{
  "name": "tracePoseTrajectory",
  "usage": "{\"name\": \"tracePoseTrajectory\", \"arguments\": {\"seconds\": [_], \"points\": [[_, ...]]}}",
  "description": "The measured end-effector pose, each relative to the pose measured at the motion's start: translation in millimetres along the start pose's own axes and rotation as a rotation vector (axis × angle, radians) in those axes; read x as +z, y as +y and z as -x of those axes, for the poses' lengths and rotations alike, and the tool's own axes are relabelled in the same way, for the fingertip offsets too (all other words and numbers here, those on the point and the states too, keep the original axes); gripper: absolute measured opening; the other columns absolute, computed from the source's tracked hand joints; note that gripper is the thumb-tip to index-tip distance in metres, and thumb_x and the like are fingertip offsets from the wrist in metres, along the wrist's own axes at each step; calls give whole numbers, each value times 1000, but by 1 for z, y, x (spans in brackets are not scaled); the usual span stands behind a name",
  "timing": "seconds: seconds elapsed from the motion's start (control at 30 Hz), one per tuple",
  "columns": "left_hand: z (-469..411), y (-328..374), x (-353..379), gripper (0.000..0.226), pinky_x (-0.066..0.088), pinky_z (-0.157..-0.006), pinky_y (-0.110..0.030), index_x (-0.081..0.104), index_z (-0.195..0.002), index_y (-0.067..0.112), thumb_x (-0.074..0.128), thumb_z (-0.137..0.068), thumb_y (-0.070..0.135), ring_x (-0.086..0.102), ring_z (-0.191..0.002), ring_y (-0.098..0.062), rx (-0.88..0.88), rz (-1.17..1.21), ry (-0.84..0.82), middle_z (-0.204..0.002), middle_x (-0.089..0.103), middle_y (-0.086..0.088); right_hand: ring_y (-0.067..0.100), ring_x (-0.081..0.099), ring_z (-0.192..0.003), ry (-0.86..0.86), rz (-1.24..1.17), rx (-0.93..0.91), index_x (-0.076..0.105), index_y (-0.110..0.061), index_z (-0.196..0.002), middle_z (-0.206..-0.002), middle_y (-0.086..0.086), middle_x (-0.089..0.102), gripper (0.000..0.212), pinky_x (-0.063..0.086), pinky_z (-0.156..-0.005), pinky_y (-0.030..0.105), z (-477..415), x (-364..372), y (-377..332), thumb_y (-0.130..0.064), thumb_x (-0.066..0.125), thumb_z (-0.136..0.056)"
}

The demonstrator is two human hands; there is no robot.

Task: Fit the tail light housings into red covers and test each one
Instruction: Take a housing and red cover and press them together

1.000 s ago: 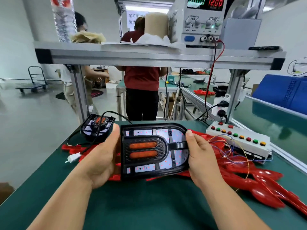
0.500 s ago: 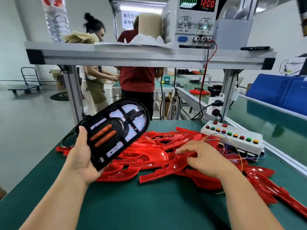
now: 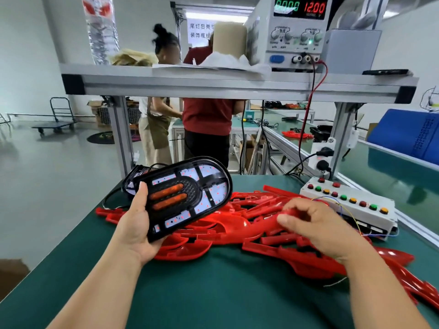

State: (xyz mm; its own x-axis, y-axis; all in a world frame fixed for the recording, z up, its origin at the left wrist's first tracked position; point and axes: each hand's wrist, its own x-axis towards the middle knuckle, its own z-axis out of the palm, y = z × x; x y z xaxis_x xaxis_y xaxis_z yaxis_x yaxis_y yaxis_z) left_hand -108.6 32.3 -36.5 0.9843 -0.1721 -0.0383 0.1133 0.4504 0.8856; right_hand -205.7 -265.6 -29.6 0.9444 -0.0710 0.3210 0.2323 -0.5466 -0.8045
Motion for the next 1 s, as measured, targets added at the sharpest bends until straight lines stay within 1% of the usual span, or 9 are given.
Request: {"name": "tracePoseTrajectory", "arguments": {"seconds": [0.13,0.2,0.3,0.4,0.47,0.6,0.77,0.87,1.0], "points": [[0,0,0,66,56,-48,-30,79,-99,16,36,-93,66,75,-84,-27,-13,-31,-25,-102,76,-11,12,48,-52,226,-524,64,72,-25,-78,-62,-1,59,27,42,-47,17,4,-19,3,-50,69,-67],[1,-3,2,64,56,-49,-34,71,-114,17,39,-92,67,74,-83,-30,-29,-52,-47,-102,75,-13,14,48,-51,180,-716,58,74,-22,-80,-66,3,62,35,41,-45,19,5,-21,2,-50,81,-61],[4,-11,10,59,58,-59,-42,63,-124,20,45,-91,65,73,-91,-34,-55,-70,-87,-107,74,-14,12,49,-53,21,-579,40,70,-24,-75,-67,4,58,50,40,-47,18,3,-1,-3,-67,82,-54],[6,-19,16,55,59,-67,-46,62,-125,20,47,-92,62,72,-95,-35,-85,-80,-119,-109,73,-14,16,45,-58,-34,-456,11,63,-26,-72,-64,5,52,33,37,-50,20,-1,24,-6,-58,72,-76],[7,-21,18,54,59,-69,-47,62,-124,22,47,-91,63,72,-95,-34,-99,-96,-137,-110,73,-13,19,44,-58,8,-467,19,64,-25,-73,-63,6,52,29,37,-51,22,-3,29,-6,-53,69,-80],[10,-27,23,50,58,-76,-50,65,-113,33,50,-81,69,72,-96,-31,-66,-188,-151,-108,74,-8,11,43,-50,123,-474,44,60,-10,-79,-57,1,51,49,36,-45,17,-6,38,-7,-58,61,-83],[15,-30,29,76,60,-66,-40,64,-120,20,41,-73,75,73,-94,-31,-77,-221,-171,-105,75,-12,8,42,-45,253,-571,99,61,-11,-74,-53,0,49,40,34,-42,16,-7,44,-14,-51,56,-81],[16,-31,29,77,60,-65,-38,62,-123,18,38,-76,75,73,-95,-31,-72,-210,-175,-105,75,-13,7,39,-43,291,-535,113,54,-12,-71,-53,1,46,37,32,-40,14,-7,44,-15,-40,53,-94],[18,-33,31,73,60,-62,-35,63,-121,20,36,-78,73,73,-93,-27,-73,-225,-187,-103,75,-10,8,37,-45,254,-468,121,50,-13,-67,-52,-2,46,39,31,-42,15,-6,51,-16,-39,50,-97]]}}
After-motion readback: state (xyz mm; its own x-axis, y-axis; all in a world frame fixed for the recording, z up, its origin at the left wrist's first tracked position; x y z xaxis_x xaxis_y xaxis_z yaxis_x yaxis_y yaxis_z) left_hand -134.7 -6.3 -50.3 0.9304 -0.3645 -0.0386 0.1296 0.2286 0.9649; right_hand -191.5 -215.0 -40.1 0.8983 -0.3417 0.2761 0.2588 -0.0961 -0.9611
